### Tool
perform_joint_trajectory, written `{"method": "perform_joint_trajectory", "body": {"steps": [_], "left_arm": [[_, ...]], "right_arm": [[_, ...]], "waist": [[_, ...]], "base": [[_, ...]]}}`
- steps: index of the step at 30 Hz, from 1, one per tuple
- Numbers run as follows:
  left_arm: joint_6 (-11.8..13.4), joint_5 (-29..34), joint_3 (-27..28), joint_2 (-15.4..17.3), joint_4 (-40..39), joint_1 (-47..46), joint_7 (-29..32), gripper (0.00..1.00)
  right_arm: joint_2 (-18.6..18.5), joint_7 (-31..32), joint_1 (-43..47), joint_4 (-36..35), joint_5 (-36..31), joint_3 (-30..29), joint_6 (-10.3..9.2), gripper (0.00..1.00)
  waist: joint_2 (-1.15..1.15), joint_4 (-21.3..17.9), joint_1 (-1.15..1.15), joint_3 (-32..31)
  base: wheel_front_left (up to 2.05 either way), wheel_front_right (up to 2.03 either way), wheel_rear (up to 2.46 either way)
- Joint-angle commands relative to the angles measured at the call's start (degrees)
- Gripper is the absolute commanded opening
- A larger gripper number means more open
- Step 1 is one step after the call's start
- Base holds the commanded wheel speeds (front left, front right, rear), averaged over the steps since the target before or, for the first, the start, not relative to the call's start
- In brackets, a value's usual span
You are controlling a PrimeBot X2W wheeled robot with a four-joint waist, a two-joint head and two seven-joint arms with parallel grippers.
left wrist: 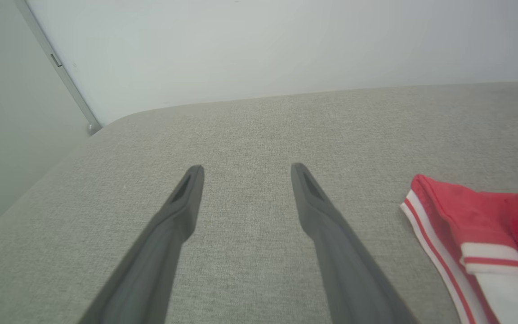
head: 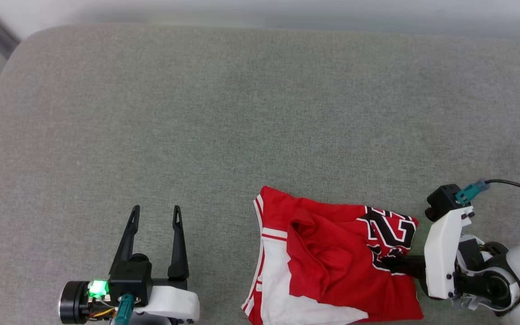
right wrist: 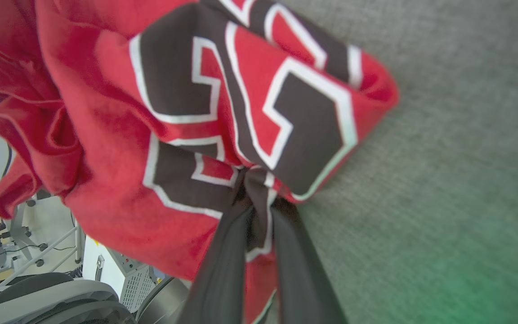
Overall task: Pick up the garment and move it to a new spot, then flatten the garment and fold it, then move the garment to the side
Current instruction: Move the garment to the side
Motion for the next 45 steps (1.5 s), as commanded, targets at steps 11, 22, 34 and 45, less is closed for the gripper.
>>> {"method": "perform_joint_trajectory", "body": {"steps": [11,22,34,45], "left_arm": [[0.94,-0.19,1.14,0.4,-0.34,4.38,-0.22,1.0],[1.41,-0.19,2.77,0.63,-2.53,5.42,-0.21,1.0],[0.44,0.87,4.34,3.77,-3.86,-0.46,-0.21,1.0],[0.97,1.9,3.17,6.2,-6.62,-3.9,-0.21,1.0]], "right_arm": [[-5.99,-6.76,-5.97,-8.48,-2.27,6.94,-0.13,0.0],[-15.43,-7.79,-13.3,-17.08,-4.79,9.12,-0.14,0.0],[-26.29,-10.04,-20.22,-10.96,-11.51,5.12,-0.14,0.0],[-30.76,-14.13,-26.55,1.62,-17.86,4.34,-0.14,0.0]], "waist": [[0.0,-4.21,0.0,-6.59],[0.0,-13.36,0.0,-5.45],[0.0,-20.02,0.0,4.24],[0.0,-21.48,0.0,11.3]], "base": [[0.0,0.0,0.0],[0.0,0.0,0.0],[0.0,0.0,0.0],[0.0,0.0,0.0]]}}
